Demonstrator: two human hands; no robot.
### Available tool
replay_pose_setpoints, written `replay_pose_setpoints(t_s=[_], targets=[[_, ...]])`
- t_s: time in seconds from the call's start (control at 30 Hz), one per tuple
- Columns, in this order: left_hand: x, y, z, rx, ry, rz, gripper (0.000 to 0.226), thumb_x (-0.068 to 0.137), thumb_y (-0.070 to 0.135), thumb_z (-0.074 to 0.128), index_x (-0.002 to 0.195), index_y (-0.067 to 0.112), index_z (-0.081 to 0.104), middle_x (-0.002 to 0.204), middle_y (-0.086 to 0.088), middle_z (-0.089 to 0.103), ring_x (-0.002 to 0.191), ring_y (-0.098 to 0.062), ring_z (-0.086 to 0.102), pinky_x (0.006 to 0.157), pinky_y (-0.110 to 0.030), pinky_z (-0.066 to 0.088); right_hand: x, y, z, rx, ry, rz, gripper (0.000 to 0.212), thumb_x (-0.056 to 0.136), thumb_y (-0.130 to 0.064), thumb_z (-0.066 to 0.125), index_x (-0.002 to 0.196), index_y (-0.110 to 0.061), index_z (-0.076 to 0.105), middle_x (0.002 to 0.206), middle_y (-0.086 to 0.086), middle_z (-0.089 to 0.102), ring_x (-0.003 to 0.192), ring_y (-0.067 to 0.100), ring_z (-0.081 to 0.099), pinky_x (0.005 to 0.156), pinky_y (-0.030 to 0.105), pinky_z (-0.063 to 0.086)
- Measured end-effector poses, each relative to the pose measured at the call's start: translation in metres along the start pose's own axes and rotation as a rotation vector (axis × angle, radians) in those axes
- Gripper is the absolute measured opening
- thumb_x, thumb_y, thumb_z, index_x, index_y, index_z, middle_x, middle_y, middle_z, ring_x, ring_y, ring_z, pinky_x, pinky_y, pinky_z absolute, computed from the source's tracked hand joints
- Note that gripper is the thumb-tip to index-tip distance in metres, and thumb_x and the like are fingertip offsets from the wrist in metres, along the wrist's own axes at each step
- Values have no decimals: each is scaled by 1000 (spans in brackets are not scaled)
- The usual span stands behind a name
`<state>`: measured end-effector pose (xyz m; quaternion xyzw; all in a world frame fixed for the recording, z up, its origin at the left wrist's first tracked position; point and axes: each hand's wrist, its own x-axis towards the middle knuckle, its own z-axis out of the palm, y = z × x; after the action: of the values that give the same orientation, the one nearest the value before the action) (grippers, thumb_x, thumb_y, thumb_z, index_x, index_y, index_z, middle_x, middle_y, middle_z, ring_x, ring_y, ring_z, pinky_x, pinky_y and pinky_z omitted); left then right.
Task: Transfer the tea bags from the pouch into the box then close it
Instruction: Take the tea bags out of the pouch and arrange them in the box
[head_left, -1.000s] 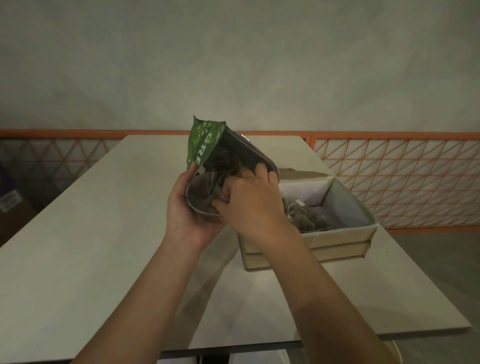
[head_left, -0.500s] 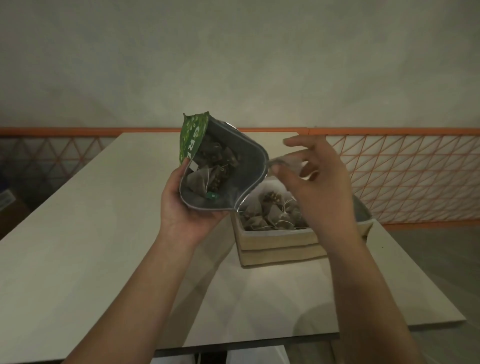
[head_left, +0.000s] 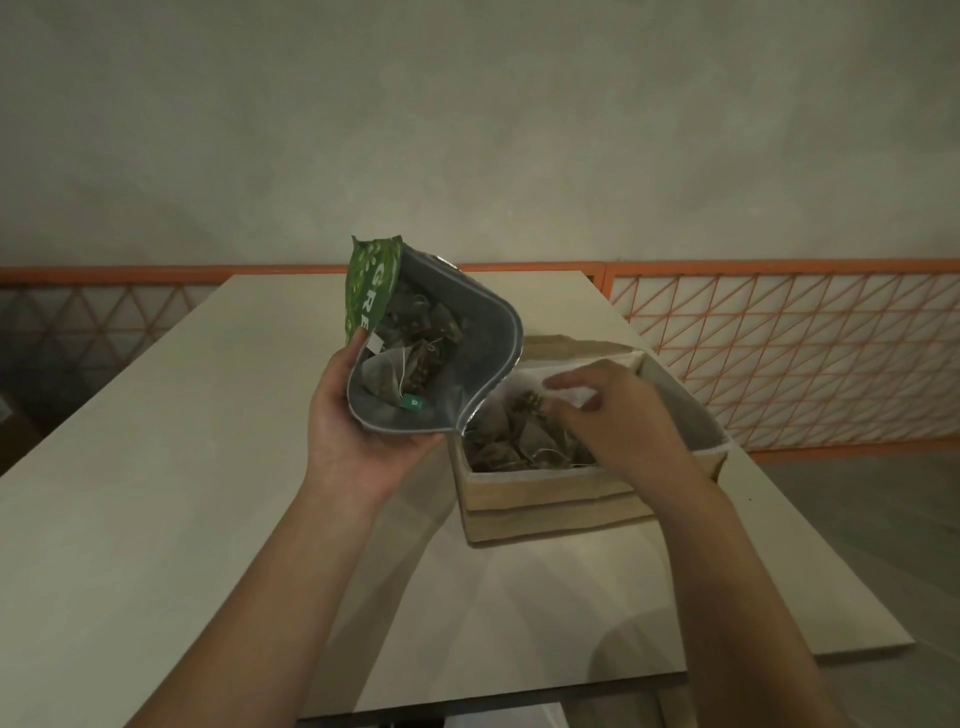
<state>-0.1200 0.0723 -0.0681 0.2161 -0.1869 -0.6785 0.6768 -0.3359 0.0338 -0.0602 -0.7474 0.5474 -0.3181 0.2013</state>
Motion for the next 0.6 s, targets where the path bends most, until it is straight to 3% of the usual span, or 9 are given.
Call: replay_pose_setpoints(t_s=[0.07,0.13,0.17,0.27,0.33,0.43,0.5,0.6], targets=[[0,1,1,-4,0,-1,51,98,48,45,107,12,79,129,-19,66,119,-37,63,102,-47,49,2,-2,3,-101,-213,42,15,93,-41,61,91,-30,72,94,-12,62,81,8,57,69,22,41],[-1,1,2,-6,-9,-8,51,98,49,45,107,11,79,129,-19,66,115,-37,65,100,-47,51,2,-4,5,-226,-339,98,36,95,-50,53,70,-25,63,68,-7,59,67,11,56,62,27,40],[-1,1,1,-8,-11,-10,52,98,49,45,106,11,79,129,-20,66,114,-38,65,99,-47,52,2,-5,5,-285,-343,118,41,95,-53,49,71,-22,62,66,-5,57,67,13,57,65,29,43],[-2,2,1,-17,2,-22,51,97,49,47,107,10,79,131,-20,64,118,-38,63,99,-47,51,-1,-13,1,-411,-213,71,40,98,-52,44,89,-23,69,83,-2,65,86,20,64,86,38,50],[-2,3,0,-15,9,-25,51,97,49,48,109,10,78,133,-20,63,122,-38,60,101,-47,49,-7,-25,-2,-271,-45,-24,30,97,-46,49,96,-27,73,93,-4,70,85,14,64,79,31,52],[-3,4,0,-2,9,-22,53,97,51,47,110,10,77,131,-21,64,112,-38,66,98,-45,51,-20,-52,-4,89,196,-213,13,94,-32,61,91,-25,71,88,-12,66,75,-1,57,63,8,40],[-4,4,3,17,18,-5,54,96,51,46,109,10,78,128,-20,66,103,-36,70,93,-43,55,-23,-71,1,204,232,-325,6,91,-26,65,88,-24,69,84,-13,63,77,-2,55,65,7,41],[-6,3,6,17,14,12,56,99,48,40,98,10,81,113,-15,73,94,-29,74,80,-38,60,-17,-91,19,189,233,-425,4,87,-21,70,88,-19,73,82,-7,65,76,4,56,67,19,47]])
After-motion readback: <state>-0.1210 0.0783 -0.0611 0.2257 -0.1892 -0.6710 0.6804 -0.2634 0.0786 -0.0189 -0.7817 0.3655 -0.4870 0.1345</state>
